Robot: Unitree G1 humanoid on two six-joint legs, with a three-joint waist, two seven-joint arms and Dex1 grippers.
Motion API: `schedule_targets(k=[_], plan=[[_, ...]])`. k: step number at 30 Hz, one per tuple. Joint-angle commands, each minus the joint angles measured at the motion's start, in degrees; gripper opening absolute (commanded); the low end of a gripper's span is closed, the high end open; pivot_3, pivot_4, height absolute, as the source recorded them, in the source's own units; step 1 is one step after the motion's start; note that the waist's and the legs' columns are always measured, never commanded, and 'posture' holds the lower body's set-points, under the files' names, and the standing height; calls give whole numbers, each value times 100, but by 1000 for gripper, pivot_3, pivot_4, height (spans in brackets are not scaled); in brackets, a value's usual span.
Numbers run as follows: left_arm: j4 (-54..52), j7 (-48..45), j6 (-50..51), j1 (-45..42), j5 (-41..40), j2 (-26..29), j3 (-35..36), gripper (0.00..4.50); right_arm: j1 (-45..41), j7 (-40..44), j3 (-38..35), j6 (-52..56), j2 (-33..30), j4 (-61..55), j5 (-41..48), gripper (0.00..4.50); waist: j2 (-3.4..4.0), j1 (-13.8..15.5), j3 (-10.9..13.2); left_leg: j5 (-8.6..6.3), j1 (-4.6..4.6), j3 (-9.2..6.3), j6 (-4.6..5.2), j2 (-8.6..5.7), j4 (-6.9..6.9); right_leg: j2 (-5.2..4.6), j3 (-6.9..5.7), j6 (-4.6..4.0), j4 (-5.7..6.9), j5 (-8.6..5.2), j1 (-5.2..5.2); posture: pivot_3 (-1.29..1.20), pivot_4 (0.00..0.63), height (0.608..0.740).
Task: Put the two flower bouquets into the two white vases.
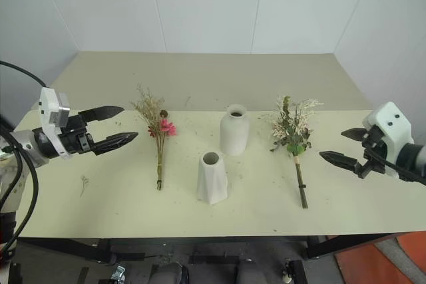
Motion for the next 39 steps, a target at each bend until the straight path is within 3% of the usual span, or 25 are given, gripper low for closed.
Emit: schedule_targets(k=[1, 9, 15, 24, 30, 33, 39], plan=[[102, -298, -131, -372, -67, 172, -44, 4500, -501, -319, 222, 954, -208, -138, 109, 4479, 0, 0, 0, 0, 0, 0, 0, 0, -1, 0, 0, 0, -1, 0, -1, 0, 150, 740], [356, -918, -108, -849, -87, 142, -470, 4500, -2174, -394, 1711, 3333, -385, 510, 190, 4479, 1, -10, 0, 0, -11, 1, 0, 0, -1, 0, 0, -1, -3, 0, -12, 0, 150, 740], [612, -1223, -131, -1140, -50, 86, -679, 4500, -3553, -349, 2978, 4027, -22, 1677, -112, 4479, 2, -25, 1, 0, -25, 0, 1, 0, -1, 0, -2, -1, -5, 0, -25, 0, 150, 740], [831, -1516, -194, -1527, 36, -24, -905, 4500, -4766, -9, 4433, 3847, 818, 3372, -698, 4479, 3, -21, 2, 0, -41, 0, 1, 0, 0, -1, -4, -1, -9, 1, -35, 0, 150, 740], [750, -1517, -173, -1460, 34, -2, -850, 4500, -5068, 134, 4744, 3511, 1292, 4227, -1077, 4479, 4, -17, 2, 0, -38, 0, 1, 0, 2, -1, -6, -1, -1, 1, -35, 0, 150, 740], [706, -1496, -158, -1426, 27, 8, -827, 4500, -5192, 88, 4777, 3275, 1543, 4694, -1305, 3894, 4, -21, 2, 0, -38, 0, 1, 0, 2, -1, -6, -1, -2, 1, -35, 0, 150, 740], [654, -1438, -157, -1409, 26, 1, -816, 4500, -5387, 206, 4644, 2848, 1776, 5245, -1602, 1752, 4, -26, 2, 0, -38, 0, 1, 0, 2, -1, -7, -1, -2, 1, -35, 0, 150, 740]])
